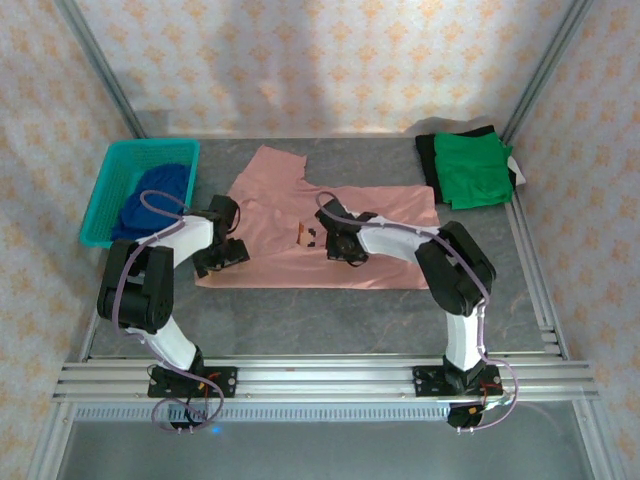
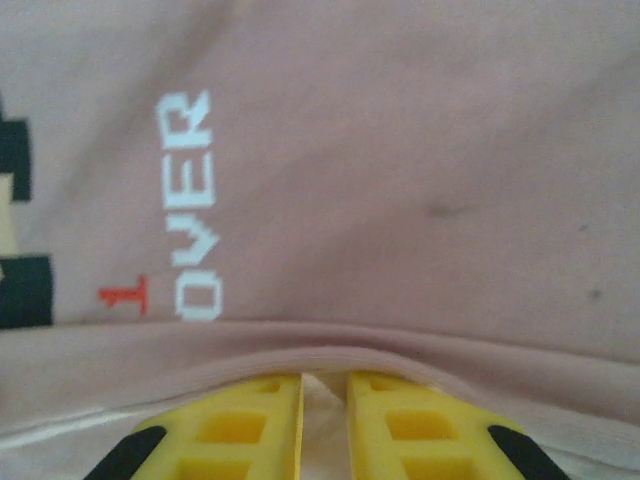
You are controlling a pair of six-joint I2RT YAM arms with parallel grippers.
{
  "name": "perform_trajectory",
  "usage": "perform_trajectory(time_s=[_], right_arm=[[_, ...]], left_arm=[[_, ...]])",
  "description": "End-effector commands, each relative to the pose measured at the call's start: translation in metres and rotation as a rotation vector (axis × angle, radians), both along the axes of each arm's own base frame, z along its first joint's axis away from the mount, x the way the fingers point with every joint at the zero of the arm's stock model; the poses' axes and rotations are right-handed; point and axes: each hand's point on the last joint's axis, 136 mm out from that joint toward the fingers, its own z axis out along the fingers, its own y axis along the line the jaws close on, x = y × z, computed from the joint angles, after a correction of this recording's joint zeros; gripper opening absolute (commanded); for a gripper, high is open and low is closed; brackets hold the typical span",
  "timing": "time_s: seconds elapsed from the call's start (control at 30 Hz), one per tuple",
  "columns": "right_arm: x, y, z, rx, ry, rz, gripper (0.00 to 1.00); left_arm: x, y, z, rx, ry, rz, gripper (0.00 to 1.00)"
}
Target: Fold and stack the t-shirts
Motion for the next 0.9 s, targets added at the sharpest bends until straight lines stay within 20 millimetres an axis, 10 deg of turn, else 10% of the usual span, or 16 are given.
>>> perform_trajectory(time_s=[0.0, 0.33, 0.87], right_arm=[[0.008, -0.014, -0.011, -0.058, 0.046, -0.018, 0.19], [0.035, -0.037, 0.013, -0.059, 0.016, -0.056, 0.24], [-0.093, -0.137, -0.012, -0.142, 0.097, -0.239, 0.46]], left_arm=[[-0.008, 0.012, 0.006, 0.049, 0.022, -0.016, 0.85], [-0.01, 0.022, 0.014, 0.087, 0.02, -0.017, 0.86], [-0.062, 0.033, -0.005, 0.106, 0.101, 0.025, 0.86]])
